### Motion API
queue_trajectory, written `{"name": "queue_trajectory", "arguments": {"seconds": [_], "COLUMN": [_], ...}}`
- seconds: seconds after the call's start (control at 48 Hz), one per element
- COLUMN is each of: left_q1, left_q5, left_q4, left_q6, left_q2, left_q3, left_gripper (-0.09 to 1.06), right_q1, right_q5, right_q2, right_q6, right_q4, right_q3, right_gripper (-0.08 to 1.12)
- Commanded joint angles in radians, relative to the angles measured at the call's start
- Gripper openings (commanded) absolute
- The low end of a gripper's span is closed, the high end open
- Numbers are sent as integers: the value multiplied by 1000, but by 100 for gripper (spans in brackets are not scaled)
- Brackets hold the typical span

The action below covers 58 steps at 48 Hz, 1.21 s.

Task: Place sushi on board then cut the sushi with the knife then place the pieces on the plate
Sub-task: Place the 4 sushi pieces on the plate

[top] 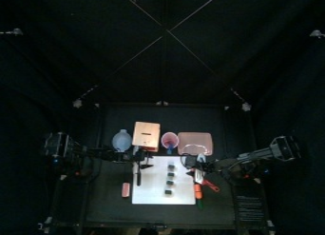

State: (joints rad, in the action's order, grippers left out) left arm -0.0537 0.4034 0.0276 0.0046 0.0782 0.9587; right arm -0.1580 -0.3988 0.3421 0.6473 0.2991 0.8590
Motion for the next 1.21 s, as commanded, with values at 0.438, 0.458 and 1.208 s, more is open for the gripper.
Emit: {"name": "queue_trajectory", "arguments": {"seconds": [0.438, 0.458, 1.208], "left_q1": [-12, -12, -14], "left_q5": [14, 14, 14], "left_q4": [-17, -17, -17], "left_q6": [0, 2, 0], "left_q2": [15, 17, 12], "left_q3": [14, 15, 38], "left_gripper": [84, 84, 84], "right_q1": [89, 95, 118], "right_q5": [15, 15, 77], "right_q2": [-278, -284, -403], "right_q6": [-2, -2, -3], "right_q4": [124, 126, 149], "right_q3": [-189, -192, -244], "right_gripper": [85, 85, 80]}}
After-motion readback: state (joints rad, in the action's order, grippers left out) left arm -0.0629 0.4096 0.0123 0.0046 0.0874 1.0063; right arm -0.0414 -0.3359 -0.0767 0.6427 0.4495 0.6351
